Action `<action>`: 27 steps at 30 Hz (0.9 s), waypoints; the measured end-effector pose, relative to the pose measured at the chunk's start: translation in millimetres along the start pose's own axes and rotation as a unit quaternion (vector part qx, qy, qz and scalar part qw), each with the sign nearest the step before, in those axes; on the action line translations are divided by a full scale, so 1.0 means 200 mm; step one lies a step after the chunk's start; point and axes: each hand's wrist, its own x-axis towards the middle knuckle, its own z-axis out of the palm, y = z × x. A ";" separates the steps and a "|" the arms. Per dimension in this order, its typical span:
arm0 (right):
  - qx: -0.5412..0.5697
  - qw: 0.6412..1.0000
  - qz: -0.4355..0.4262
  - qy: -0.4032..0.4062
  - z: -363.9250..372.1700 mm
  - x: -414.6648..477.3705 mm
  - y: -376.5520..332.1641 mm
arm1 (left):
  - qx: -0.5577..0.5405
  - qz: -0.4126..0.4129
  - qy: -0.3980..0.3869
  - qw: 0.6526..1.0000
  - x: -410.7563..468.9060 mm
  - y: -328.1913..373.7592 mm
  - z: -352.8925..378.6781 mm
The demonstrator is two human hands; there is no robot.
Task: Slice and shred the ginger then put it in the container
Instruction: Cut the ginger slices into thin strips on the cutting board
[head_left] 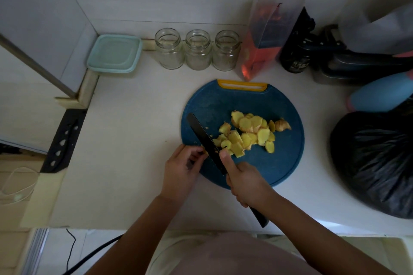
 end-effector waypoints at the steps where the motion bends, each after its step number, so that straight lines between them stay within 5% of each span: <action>1: -0.006 1.000 0.012 -0.001 0.00 0.00 0.00 | 0.001 -0.001 0.000 1.000 0.00 0.00 0.00; 11: 0.074 0.997 0.028 0.023 0.06 0.01 0.01 | 0.017 0.019 0.015 1.000 0.00 0.01 0.00; 27: -0.026 0.999 -0.006 0.045 0.08 0.00 0.01 | 0.004 0.001 0.023 1.000 -0.03 0.01 0.01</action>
